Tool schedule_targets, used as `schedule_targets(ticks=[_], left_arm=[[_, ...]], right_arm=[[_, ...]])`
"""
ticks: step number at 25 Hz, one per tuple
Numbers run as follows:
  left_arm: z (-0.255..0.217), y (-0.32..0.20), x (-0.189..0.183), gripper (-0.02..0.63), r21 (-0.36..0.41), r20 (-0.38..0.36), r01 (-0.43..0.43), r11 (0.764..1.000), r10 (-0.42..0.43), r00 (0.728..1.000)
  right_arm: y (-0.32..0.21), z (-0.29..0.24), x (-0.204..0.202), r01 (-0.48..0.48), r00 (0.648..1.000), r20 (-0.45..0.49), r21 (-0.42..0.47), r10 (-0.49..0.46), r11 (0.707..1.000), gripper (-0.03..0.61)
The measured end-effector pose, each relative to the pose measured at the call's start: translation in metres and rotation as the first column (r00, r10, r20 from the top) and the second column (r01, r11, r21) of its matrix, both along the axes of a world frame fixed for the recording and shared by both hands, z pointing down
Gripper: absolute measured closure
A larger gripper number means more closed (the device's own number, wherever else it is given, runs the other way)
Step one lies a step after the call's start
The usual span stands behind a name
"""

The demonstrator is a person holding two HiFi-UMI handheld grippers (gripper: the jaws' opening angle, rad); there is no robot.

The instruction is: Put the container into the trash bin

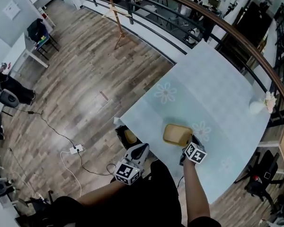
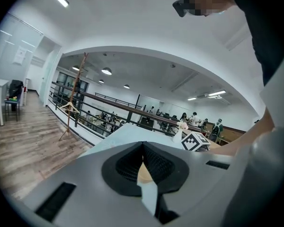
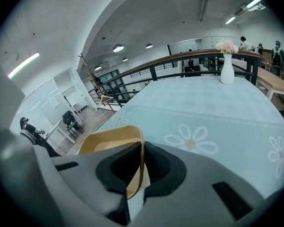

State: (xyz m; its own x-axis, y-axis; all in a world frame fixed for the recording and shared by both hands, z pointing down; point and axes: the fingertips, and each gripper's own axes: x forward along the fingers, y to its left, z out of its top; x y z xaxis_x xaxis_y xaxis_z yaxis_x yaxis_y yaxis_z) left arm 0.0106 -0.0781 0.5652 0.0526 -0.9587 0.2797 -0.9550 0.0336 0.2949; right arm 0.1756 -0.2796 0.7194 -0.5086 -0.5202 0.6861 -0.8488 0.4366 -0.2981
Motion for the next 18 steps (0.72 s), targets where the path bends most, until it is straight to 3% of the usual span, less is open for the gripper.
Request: schedule_targets(ticks=[6,18], left_arm=[[0.007,0.060,-0.044,0.600,0.005,-0.013,0.055,0.998,-0.055,0.998],[0.023,0.177,-0.138,0.600,0.007,-0.039,0.228,0.974,-0.227,0.973]], right_arm=[[0.072,-0.001,-0.063,0.109,0.994,-0.012,0.003,-0.109,0.994,0.535],[0.206,0.018,-0.186,0.313,0.949,-0.035,-0.037,-0.314,0.949,0.535]])
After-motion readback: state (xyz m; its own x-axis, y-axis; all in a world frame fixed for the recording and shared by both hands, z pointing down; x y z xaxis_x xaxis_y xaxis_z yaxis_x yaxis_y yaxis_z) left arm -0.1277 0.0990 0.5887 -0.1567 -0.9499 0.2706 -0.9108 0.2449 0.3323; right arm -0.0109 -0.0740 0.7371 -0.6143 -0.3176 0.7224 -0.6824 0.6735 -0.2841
